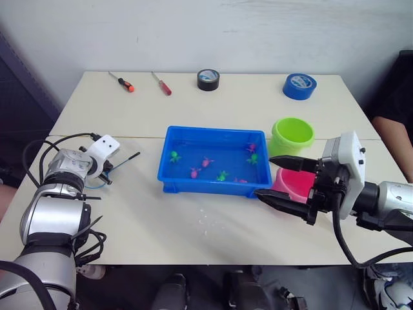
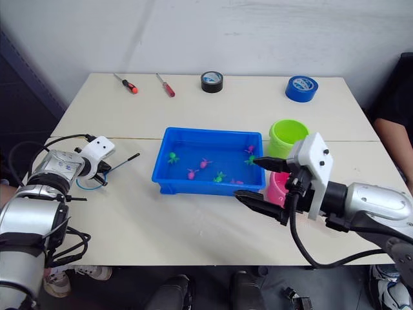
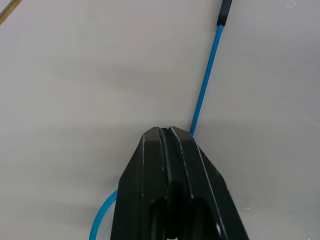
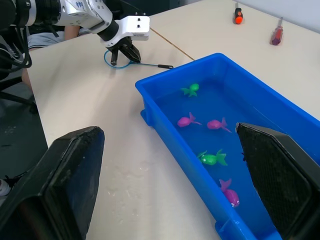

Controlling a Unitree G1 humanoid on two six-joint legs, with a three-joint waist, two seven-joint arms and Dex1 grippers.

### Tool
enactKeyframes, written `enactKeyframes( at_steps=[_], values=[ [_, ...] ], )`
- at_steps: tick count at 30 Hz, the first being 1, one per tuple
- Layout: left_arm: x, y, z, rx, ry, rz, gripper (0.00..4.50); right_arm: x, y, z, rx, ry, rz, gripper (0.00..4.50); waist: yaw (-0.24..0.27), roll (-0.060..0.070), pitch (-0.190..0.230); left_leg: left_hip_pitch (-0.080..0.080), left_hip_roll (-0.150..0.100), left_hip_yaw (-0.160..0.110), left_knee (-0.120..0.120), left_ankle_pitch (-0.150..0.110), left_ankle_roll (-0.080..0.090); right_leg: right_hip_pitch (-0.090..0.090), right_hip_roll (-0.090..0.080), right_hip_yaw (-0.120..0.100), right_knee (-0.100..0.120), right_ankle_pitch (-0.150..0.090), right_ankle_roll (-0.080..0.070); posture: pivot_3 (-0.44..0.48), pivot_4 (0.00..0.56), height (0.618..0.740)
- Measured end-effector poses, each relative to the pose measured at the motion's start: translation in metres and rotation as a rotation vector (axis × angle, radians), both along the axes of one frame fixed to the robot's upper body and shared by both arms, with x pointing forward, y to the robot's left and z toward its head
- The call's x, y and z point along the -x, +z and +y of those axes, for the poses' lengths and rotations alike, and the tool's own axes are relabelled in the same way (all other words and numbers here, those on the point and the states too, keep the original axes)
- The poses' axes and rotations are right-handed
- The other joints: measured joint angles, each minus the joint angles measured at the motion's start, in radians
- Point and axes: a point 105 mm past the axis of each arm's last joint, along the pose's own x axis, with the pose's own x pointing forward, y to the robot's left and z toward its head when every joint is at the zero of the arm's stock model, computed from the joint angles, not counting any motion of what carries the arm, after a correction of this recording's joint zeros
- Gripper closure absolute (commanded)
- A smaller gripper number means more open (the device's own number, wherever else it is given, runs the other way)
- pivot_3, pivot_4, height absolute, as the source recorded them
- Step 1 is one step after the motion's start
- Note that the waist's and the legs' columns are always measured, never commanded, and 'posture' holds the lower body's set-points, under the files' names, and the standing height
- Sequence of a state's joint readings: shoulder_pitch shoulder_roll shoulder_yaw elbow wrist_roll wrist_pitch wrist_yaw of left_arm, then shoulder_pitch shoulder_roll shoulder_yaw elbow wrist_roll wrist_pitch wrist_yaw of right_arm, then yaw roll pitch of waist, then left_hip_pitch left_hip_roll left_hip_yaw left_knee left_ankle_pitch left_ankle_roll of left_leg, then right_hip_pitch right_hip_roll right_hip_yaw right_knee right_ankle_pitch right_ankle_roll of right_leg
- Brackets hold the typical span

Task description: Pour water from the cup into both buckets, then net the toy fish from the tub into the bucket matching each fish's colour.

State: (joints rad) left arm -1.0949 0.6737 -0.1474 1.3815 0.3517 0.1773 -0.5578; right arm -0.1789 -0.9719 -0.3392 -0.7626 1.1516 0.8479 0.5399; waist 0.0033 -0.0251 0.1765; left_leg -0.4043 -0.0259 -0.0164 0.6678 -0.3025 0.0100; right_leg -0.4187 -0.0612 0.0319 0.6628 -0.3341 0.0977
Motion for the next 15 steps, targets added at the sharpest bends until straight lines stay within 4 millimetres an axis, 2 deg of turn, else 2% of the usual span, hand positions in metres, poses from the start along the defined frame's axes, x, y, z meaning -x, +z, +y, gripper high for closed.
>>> enactKeyframes(
  at_steps=[9,15],
  values=[
    [0.002,0.003,-0.003,0.061,-0.041,0.012,4.48,0.001,0.002,-0.002,0.006,-0.01,-0.012,0.0,0.0,0.0,0.0,0.0,0.0,0.0,0.0,0.0,0.0,0.0,0.0,0.0,0.0,0.0,0.0,0.0,0.15,0.736],
    [0.001,0.024,-0.005,0.091,-0.109,0.01,4.48,0.0,-0.001,0.0,0.013,0.004,-0.009,0.0,0.0,0.0,0.0,0.0,0.0,0.0,0.0,0.0,0.0,0.0,0.0,0.0,0.0,0.0,0.0,0.0,0.15,0.736]
  ],
)
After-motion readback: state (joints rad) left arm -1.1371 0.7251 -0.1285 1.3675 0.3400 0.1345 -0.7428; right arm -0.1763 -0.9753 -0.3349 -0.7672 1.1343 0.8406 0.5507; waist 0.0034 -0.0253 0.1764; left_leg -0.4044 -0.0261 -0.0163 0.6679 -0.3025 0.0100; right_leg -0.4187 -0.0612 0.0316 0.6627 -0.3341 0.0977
